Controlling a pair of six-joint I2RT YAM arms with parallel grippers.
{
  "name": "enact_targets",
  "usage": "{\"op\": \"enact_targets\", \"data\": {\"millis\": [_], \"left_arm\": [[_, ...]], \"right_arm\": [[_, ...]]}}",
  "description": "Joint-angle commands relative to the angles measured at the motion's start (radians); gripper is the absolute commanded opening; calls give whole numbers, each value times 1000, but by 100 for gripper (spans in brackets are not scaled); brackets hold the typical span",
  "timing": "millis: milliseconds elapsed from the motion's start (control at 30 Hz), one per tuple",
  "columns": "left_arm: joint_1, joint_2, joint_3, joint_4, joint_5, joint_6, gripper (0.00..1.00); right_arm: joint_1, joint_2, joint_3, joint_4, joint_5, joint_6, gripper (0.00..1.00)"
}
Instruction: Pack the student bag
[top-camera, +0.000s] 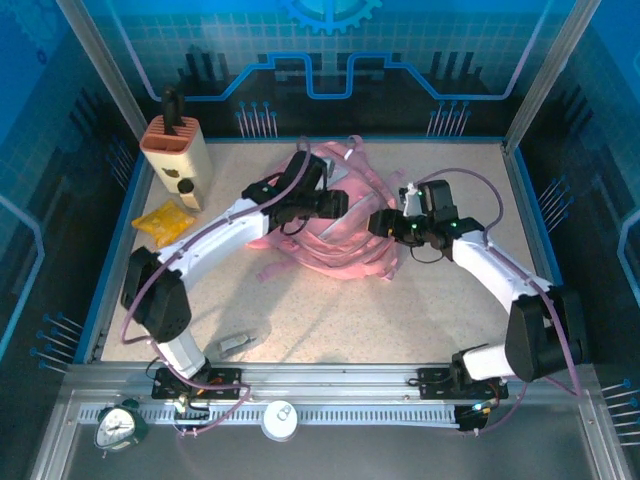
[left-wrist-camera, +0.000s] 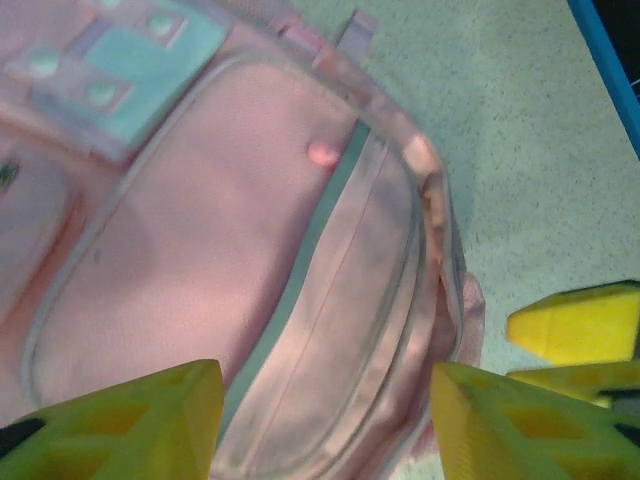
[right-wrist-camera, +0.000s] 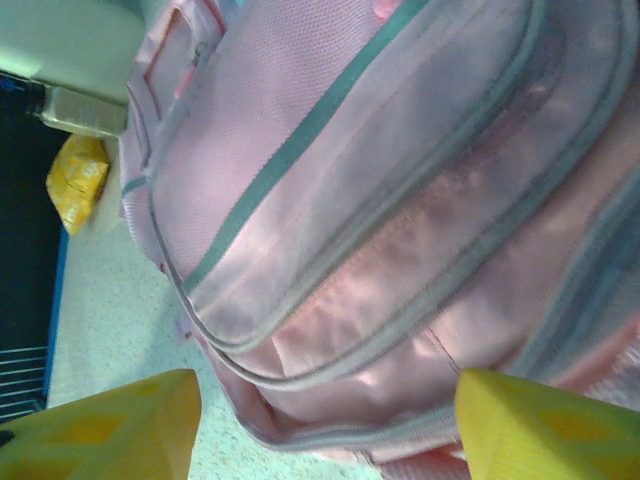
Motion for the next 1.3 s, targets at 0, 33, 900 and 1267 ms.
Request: {"op": "enact_targets", "data": {"millis": [0,33,900,1267], "left_arm": [[15,-128,-136,87,-22,-132,61],[30,-156,-185,105,-23,-167,62],[202,-72,-480,348,-70,-562,59],[218,71,-381,363,-1,-578,29]], "right_arm": [[21,-46,-12,-103,61,-57,71],[31,-53,-18,-110,62,-62,72],[167,-135,-168,-44,75,21,79],[165,-134,-173,-33,74,16,81]]}}
